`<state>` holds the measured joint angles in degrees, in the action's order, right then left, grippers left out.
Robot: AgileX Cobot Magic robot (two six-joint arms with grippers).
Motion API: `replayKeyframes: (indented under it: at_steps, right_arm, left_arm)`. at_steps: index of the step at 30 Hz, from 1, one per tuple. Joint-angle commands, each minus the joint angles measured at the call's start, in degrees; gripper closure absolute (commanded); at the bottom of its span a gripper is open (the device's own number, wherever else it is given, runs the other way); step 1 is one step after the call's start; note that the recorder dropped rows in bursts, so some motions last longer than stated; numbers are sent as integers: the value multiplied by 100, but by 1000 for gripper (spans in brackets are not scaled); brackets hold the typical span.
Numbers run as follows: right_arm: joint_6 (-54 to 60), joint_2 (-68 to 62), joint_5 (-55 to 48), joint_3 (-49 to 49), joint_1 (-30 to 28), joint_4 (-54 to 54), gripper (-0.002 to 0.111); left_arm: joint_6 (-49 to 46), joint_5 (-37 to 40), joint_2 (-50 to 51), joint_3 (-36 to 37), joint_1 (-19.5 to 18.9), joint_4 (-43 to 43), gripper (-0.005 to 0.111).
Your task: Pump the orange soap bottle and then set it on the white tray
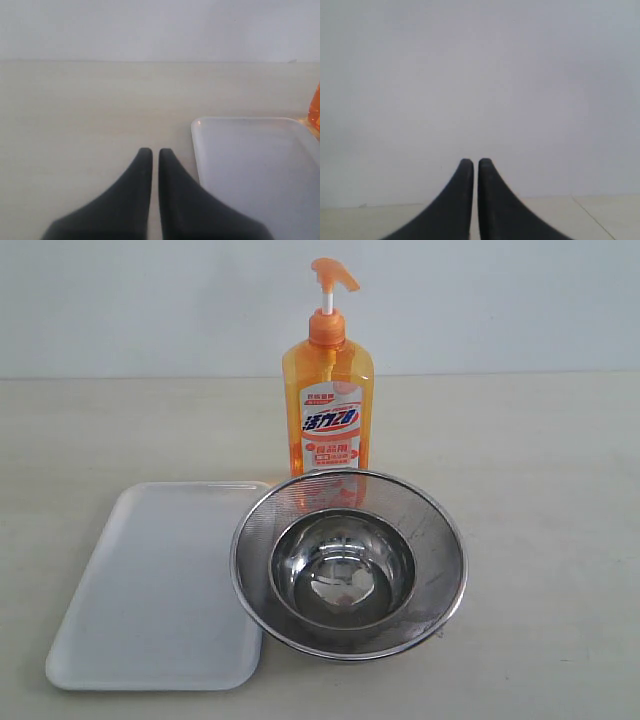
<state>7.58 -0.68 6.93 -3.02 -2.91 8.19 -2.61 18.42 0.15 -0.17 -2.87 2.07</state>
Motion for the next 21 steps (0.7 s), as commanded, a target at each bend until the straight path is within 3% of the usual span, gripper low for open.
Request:
replayKeyframes:
  at_steps: [1, 5, 11, 21]
  right_arm:
    - [192, -629, -894, -972, 3, 19, 107]
    - [192, -1827, -1516, -1966, 3, 19, 107]
    - [-377, -3258, -1647, -2361, 3, 19, 107]
    - [-718, -3523, -999, -2361, 3, 19, 107]
  left_arm:
    - [-27, -16, -15, 17, -25, 31, 102]
    - [-27, -16, -15, 17, -25, 31, 102]
    - [-27, -16, -15, 17, -25, 31, 102]
    - [-27, -16, -15, 17, -25, 31, 102]
